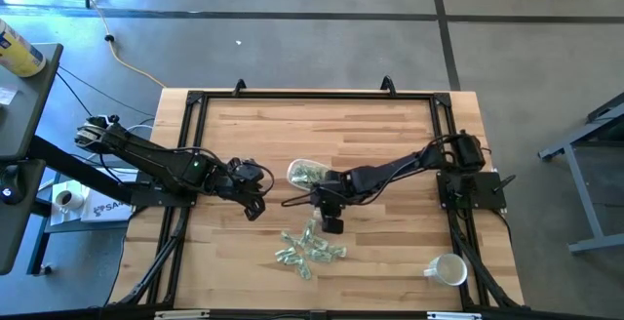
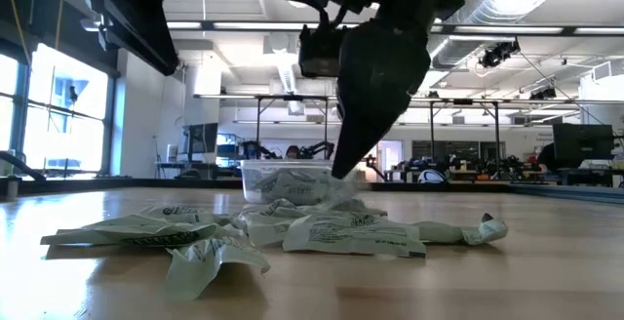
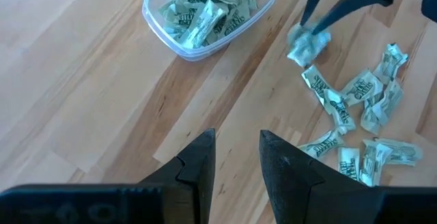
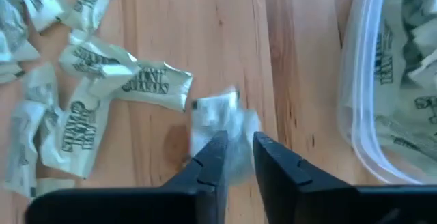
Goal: Pick and place Stevia / Truvia into bins
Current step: Put the stevia packet into the transparent container
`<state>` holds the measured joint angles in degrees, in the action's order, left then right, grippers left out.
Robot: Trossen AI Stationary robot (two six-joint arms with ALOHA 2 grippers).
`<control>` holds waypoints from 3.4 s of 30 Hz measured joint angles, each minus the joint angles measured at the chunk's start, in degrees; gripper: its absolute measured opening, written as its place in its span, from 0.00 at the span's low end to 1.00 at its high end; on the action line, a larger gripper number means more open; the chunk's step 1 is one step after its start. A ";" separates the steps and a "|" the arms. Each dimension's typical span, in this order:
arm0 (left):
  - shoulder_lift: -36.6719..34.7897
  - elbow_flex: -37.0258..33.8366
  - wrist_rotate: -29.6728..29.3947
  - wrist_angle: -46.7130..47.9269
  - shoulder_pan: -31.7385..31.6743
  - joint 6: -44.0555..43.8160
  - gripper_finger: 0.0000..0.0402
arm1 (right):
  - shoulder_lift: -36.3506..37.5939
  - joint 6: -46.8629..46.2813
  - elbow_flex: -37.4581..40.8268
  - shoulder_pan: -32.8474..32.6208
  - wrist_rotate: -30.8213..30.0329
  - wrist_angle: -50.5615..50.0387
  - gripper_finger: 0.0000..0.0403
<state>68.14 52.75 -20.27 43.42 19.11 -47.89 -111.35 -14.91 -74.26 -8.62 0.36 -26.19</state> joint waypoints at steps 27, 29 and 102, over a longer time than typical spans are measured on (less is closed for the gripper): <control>-0.02 0.00 0.26 0.09 0.00 -1.94 0.37 | -3.93 8.31 0.17 -3.54 -3.04 0.60 0.28; -0.02 0.00 0.26 0.11 0.00 -1.93 0.37 | -3.79 7.91 0.17 -3.54 -3.06 0.46 0.22; -0.02 -0.02 1.97 -5.27 0.00 -4.02 0.37 | 0.64 -13.87 9.24 -2.19 -12.08 8.66 0.41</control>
<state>68.12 52.73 -18.31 38.15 19.11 -51.90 -110.72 -28.79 -65.01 -10.81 -11.72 -17.53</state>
